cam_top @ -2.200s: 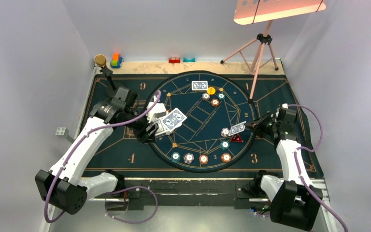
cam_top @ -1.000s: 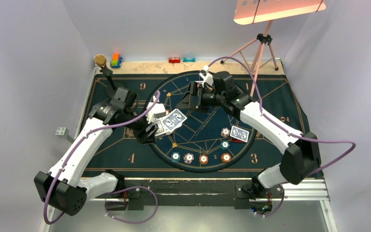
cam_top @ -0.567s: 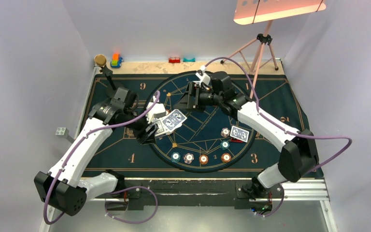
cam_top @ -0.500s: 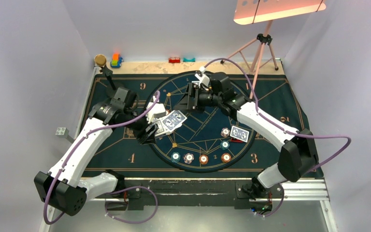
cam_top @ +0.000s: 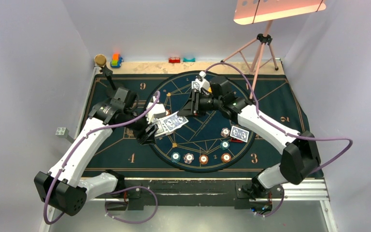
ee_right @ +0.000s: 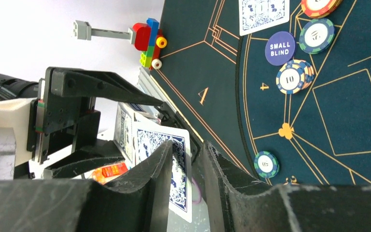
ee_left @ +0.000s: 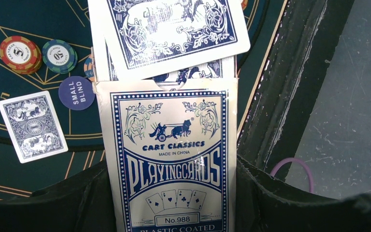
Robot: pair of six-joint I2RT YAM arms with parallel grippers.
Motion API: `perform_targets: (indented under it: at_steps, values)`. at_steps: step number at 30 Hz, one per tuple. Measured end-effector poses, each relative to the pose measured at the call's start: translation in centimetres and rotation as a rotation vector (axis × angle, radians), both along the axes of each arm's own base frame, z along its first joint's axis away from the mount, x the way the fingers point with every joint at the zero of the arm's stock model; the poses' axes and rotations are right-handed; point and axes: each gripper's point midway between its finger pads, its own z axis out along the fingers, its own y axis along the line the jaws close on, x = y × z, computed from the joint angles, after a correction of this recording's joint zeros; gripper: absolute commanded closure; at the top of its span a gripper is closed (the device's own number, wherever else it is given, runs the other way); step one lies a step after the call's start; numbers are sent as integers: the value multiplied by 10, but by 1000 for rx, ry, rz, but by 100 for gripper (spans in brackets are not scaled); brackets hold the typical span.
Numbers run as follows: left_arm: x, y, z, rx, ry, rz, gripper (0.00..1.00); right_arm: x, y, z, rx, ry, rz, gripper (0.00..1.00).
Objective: Distribute texas hold em gaming equipment
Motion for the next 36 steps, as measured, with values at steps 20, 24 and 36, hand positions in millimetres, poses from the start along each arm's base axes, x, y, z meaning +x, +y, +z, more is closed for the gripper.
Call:
perform_targets:
  at_steps: [20,24,36]
  values:
    - [0,0,0,0,0,0,89,-15,-11,13,-5,-3,2,95]
    - [0,1,0,2,-1,1,89,-17,-13,10,-19,5,0,97]
    - [-1,1,0,3,-1,2,89,-19,-19,44,14,-57,-1,100]
